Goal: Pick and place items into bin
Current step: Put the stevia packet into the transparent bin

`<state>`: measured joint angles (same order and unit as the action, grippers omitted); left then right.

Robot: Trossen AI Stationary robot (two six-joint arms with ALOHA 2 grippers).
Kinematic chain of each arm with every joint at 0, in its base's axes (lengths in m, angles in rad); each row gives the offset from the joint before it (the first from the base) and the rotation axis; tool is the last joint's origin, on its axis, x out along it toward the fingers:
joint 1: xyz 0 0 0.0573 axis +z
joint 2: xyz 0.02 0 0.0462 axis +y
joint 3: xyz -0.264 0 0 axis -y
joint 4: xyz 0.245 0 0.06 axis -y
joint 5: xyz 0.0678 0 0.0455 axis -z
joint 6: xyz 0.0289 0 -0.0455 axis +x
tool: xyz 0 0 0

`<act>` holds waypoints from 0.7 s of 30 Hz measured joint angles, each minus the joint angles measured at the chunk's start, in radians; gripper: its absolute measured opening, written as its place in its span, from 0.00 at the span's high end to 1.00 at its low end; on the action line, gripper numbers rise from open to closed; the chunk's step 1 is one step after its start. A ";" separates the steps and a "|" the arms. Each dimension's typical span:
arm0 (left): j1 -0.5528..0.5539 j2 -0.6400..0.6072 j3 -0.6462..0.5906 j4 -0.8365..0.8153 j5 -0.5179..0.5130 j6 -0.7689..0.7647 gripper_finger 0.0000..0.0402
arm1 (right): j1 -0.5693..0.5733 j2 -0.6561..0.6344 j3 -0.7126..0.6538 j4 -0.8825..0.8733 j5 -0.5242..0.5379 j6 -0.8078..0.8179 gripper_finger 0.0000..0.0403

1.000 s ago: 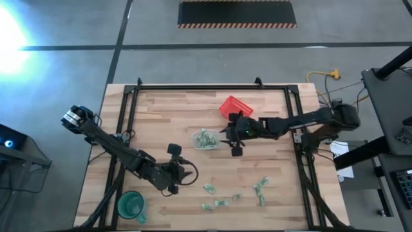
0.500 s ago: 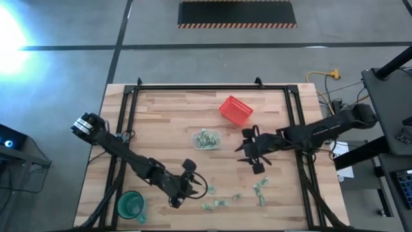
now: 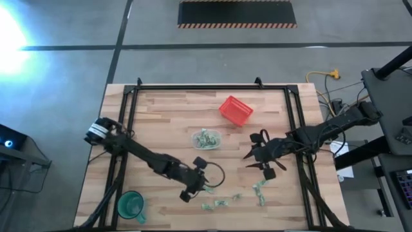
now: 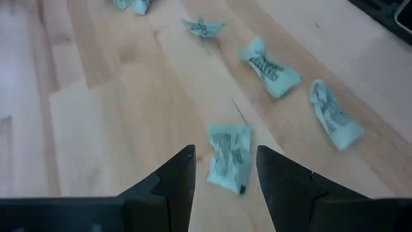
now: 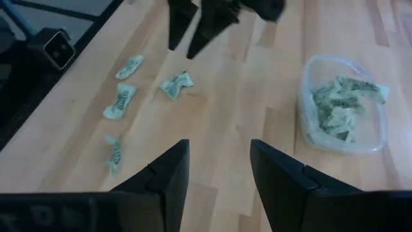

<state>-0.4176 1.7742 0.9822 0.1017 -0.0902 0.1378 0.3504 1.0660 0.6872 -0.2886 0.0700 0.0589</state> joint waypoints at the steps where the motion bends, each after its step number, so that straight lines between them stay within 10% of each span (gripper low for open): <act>1: 0.010 0.012 0.007 0.008 0.023 -0.007 0.63 | 0.003 0.000 0.000 0.000 0.000 0.000 0.62; 21: 0.076 0.122 0.063 0.015 0.186 -0.054 0.63 | 0.010 0.005 -0.002 0.005 0.001 -0.005 0.67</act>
<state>-0.3412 1.8961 1.0455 0.1170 0.0954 0.0841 0.3599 1.0710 0.6849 -0.2835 0.0708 0.0536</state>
